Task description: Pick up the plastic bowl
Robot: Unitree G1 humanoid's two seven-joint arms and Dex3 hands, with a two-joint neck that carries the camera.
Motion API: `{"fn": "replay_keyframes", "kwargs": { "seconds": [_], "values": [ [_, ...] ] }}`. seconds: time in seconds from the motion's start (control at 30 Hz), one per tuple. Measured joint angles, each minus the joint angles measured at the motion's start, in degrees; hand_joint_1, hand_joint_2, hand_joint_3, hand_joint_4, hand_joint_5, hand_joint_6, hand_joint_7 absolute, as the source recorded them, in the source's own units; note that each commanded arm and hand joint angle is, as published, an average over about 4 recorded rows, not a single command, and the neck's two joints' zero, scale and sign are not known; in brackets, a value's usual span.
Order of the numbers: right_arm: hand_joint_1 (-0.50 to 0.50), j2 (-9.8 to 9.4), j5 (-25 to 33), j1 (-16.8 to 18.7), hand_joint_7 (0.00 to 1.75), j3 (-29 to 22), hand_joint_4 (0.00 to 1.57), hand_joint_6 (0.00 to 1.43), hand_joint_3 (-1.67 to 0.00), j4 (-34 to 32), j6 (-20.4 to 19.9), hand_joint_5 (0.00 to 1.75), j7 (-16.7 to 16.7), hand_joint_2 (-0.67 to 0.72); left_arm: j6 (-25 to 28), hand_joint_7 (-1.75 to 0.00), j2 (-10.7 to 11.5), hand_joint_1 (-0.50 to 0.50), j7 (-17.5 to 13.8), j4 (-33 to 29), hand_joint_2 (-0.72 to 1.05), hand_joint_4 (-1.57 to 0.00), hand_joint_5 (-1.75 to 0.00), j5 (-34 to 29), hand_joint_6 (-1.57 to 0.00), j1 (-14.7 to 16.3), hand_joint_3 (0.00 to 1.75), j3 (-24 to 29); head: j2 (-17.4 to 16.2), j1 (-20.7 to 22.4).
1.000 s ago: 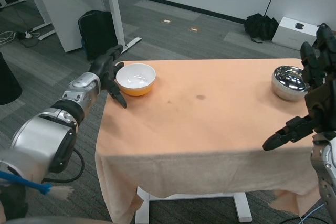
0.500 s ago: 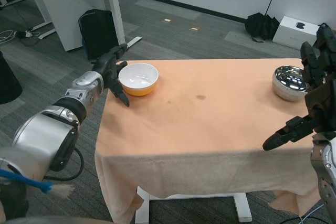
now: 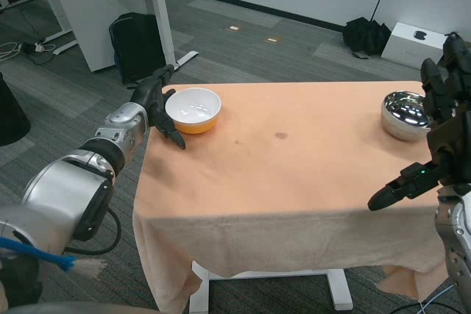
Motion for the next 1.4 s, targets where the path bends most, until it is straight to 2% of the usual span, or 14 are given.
{"fn": "replay_keyframes", "kwargs": {
  "seconds": [0.1, 0.33, 0.4, 0.5, 0.67, 0.8, 0.9, 1.03, 1.23, 1.4],
  "values": [
    [-0.46, 0.00, 0.00, 0.00, 0.00, 0.05, 0.00, 0.00, 0.00, 0.02, 0.00, 0.00, 0.00, 0.53, 0.00, 0.00, -0.46, -0.50, 0.66, 0.05, -0.55, 0.00, 0.00, -0.81, 0.00, 0.00, 0.09, 0.00, 0.02, -0.07],
    [-0.46, 0.00, 0.04, 0.00, 0.00, 0.07, 0.00, 0.00, 0.00, 0.02, 0.00, 0.00, 0.00, 0.53, 0.00, 0.00, -0.60, -0.50, 1.12, 0.15, -0.37, -0.01, 0.00, -1.30, -0.03, -0.36, 0.07, -0.25, 0.27, -0.29],
    [-0.46, 0.00, 0.05, 0.00, 0.00, 0.07, 0.00, 0.00, 0.00, 0.02, 0.00, 0.00, 0.00, 0.53, 0.00, 0.00, -0.60, -0.50, 1.23, 0.15, -0.24, -0.05, 0.00, -1.31, -0.13, -0.45, 0.04, -0.42, 0.31, -0.30],
    [-0.46, 0.00, 0.10, 0.00, 0.00, 0.08, 0.00, 0.00, 0.00, 0.02, 0.00, 0.00, 0.00, 0.53, 0.02, 0.00, -0.60, -0.50, 1.41, 0.15, -0.08, -0.08, 0.00, -1.32, -0.39, -0.46, 0.07, -0.74, 0.33, -0.28],
    [-0.46, 0.00, 0.16, 0.00, 0.00, 0.08, 0.00, 0.00, 0.00, 0.02, -0.01, 0.00, 0.00, 0.53, 0.07, -0.07, -0.61, -0.50, 1.39, 0.16, 0.03, -0.15, 0.00, -1.29, -0.73, -0.46, 0.07, -1.28, 0.43, -0.07],
    [-0.46, 0.00, 0.17, 0.00, 0.00, 0.08, 0.00, 0.00, 0.00, 0.02, -0.01, 0.00, 0.00, 0.53, 0.08, -0.16, -0.61, -0.50, 1.39, 0.16, 0.10, -0.19, 0.00, -1.24, -0.90, -0.46, 0.02, -2.07, 0.34, -0.03],
    [-0.46, 0.00, 0.17, 0.00, 0.00, 0.08, 0.00, 0.00, 0.00, 0.02, -0.01, 0.00, 0.00, 0.53, 0.08, -0.21, -0.61, -0.50, 1.38, 0.16, 0.16, -0.19, 0.00, -1.20, -0.96, -0.46, 0.02, -2.70, 0.27, -0.05],
    [-0.46, 0.00, 0.20, 0.00, 0.00, 0.08, 0.00, 0.00, 0.00, 0.02, -0.01, 0.00, 0.00, 0.53, 0.09, -0.26, -0.61, -0.50, 1.15, 0.17, 0.16, -0.19, 0.00, -0.44, -0.99, -0.46, 0.02, -3.56, 0.25, -0.06],
    [-0.48, 0.00, 0.38, 0.00, 0.00, 0.08, 0.00, 0.00, 0.00, 0.02, -0.01, 0.00, 0.00, 0.53, 0.09, -0.45, -0.62, -0.50, 0.75, 0.17, 0.29, -0.19, 0.00, 0.29, -1.05, -0.46, 0.00, -4.40, 0.25, -0.06],
    [-0.49, 0.00, 0.40, 0.00, 0.00, 0.08, 0.00, 0.00, 0.00, 0.03, -0.01, 0.00, 0.00, 0.53, 0.09, -0.56, -0.62, -0.50, 0.48, 0.19, 0.58, -0.20, 0.00, 0.35, -1.05, -0.46, 0.09, -5.31, -0.08, -0.10]
  ]
}}
